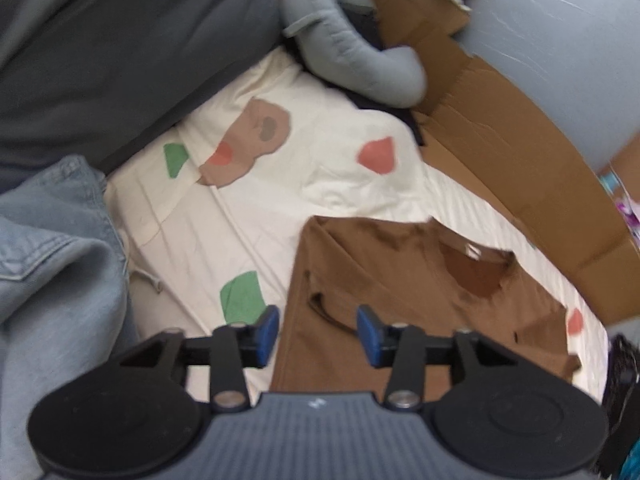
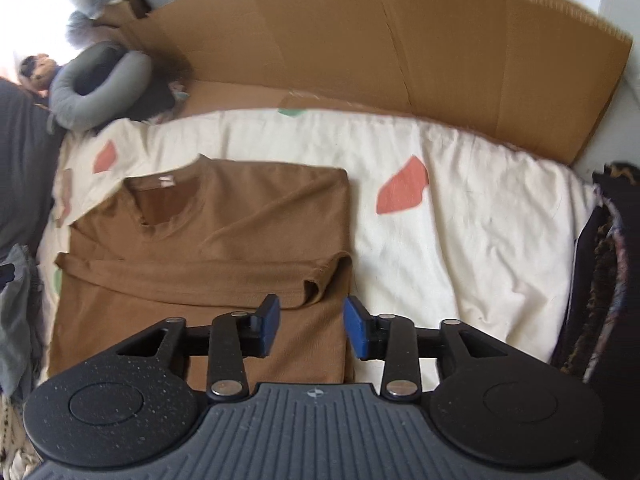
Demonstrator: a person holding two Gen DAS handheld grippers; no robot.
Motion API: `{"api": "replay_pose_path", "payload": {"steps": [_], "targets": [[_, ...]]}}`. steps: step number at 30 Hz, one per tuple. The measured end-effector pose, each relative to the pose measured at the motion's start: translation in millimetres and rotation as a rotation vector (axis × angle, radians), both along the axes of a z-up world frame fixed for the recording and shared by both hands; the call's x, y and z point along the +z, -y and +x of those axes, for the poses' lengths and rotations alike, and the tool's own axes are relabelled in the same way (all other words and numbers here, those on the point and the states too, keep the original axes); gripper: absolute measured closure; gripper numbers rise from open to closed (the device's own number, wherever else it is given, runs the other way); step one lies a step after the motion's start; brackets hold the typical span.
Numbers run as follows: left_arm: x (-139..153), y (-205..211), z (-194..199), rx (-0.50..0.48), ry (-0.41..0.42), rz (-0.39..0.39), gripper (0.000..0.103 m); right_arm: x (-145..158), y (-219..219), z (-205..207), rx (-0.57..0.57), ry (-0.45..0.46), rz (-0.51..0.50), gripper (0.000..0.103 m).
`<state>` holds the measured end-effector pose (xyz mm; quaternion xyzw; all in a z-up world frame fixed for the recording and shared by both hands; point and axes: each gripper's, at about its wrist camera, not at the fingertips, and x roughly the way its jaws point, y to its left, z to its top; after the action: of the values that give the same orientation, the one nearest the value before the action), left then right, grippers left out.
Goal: Fold clothes
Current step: 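Lay the hem down on the shirt body and open both tools, then move both tools to the folded edge of the brown shirt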
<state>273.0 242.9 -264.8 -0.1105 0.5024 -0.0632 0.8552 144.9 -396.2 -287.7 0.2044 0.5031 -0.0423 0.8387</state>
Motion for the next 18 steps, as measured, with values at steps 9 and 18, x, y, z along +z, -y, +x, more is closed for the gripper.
{"api": "replay_pose_path", "payload": {"steps": [9, 18], "targets": [[45.9, 14.7, -26.7, -0.011, 0.010, 0.098, 0.039, 11.7, 0.2, -11.8, 0.034, 0.056, -0.003, 0.051], [23.4, 17.2, -21.5, -0.013, 0.012, 0.122, 0.034, -9.3, -5.8, 5.2, 0.103, 0.061, -0.038, 0.050]]}}
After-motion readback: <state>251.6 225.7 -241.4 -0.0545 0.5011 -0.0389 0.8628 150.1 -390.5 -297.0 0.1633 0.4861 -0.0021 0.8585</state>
